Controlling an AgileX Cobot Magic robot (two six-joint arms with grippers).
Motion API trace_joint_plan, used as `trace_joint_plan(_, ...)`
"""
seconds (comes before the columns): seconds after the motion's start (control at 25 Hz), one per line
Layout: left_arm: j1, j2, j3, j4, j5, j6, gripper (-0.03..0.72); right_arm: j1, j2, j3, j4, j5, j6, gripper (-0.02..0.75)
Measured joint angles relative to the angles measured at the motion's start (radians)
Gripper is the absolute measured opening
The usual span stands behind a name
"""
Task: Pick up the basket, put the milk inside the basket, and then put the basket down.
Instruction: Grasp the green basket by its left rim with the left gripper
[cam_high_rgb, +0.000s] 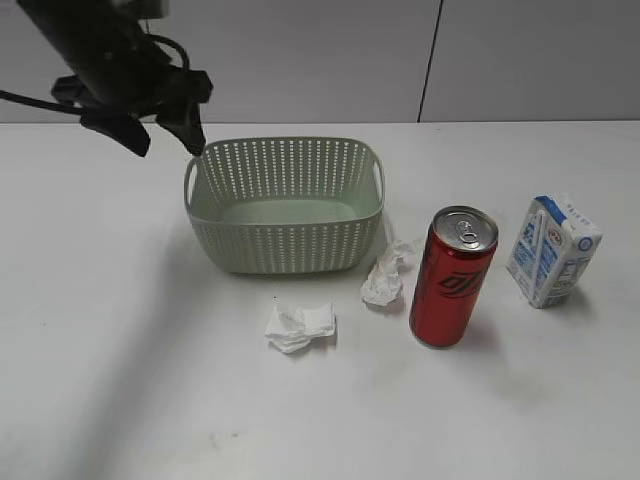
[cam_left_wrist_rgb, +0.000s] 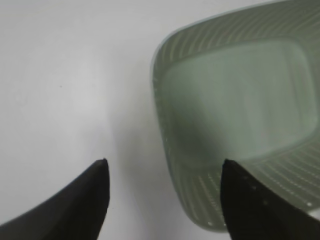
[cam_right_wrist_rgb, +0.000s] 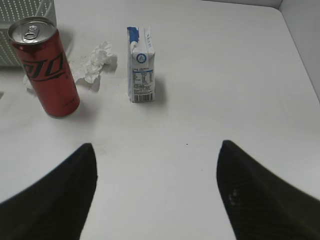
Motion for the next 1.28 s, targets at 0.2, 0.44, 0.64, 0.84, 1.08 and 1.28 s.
trace_joint_plan(0.2,-0.037,0.135,-0.109,0.090,0.047,-0.112,0.526,0.000,0.000,0.000,0.000,0.000,0.002,0.587)
trace_joint_plan(0.44,-0.037,0.232,-0.162,0.106,0.050,-0.195,0.526,0.000,0.000,0.000,0.000,0.000,0.002,0.587)
trace_joint_plan(0.64,-0.037,0.287,-0.165,0.106,0.049,-0.229,0.526,0.000,0.000,0.000,-0.002,0.000,0.003,0.587)
trace_joint_plan(0.84,-0.037,0.307,-0.165,0.106,0.035,-0.253,0.505,0.000,0.000,0.000,-0.002,0.000,0.005,0.587)
trace_joint_plan(1.08,-0.037,0.319,-0.165,0.094,0.007,-0.257,0.350,0.000,0.000,0.000,-0.003,0.000,0.009,0.587)
trace_joint_plan(1.28,-0.037,0.320,-0.165,0.056,-0.013,-0.257,0.149,0.000,0.000,0.000,-0.003,0.000,0.010,0.587)
